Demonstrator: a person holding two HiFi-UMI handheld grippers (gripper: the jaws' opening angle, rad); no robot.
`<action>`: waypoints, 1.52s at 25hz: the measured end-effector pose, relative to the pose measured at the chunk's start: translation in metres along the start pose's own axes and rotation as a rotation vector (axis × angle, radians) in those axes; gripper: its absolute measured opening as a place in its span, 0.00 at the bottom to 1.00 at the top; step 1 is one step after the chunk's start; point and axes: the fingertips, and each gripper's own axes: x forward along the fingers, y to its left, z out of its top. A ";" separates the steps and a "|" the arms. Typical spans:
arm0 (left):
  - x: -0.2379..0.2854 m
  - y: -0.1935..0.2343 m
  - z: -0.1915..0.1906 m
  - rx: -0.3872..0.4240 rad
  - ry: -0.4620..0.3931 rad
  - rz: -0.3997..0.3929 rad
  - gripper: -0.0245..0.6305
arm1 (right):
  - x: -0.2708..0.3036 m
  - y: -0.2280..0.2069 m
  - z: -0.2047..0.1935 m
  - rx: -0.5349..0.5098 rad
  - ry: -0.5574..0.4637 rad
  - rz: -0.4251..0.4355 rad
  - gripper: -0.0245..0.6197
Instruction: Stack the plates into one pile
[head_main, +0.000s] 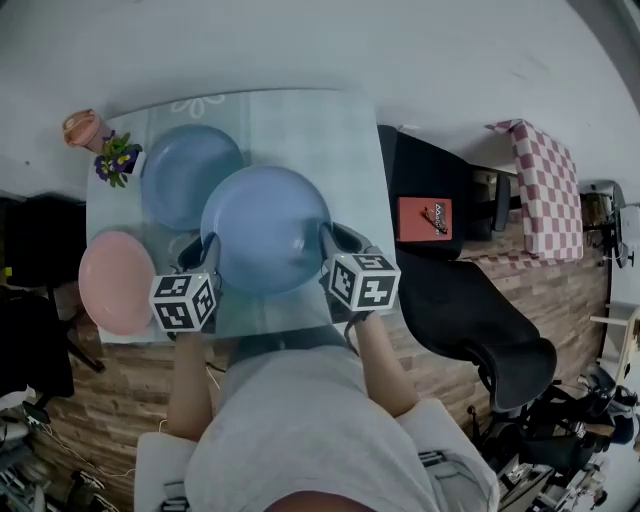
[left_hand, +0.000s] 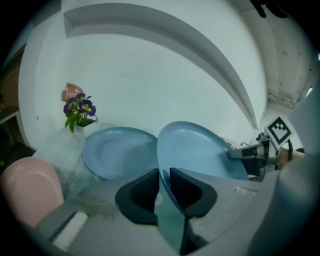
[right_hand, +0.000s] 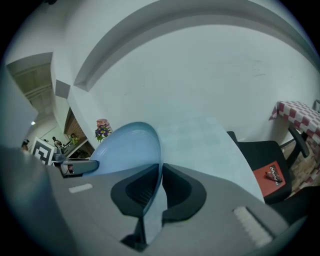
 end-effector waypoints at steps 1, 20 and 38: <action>-0.005 0.005 0.001 -0.009 -0.009 0.015 0.15 | 0.004 0.006 0.003 -0.011 0.002 0.015 0.08; -0.080 0.080 0.047 -0.165 -0.230 0.257 0.16 | 0.064 0.121 0.096 -0.250 -0.024 0.328 0.07; -0.016 0.151 0.046 -0.306 -0.107 0.321 0.15 | 0.178 0.133 0.118 -0.310 0.100 0.353 0.07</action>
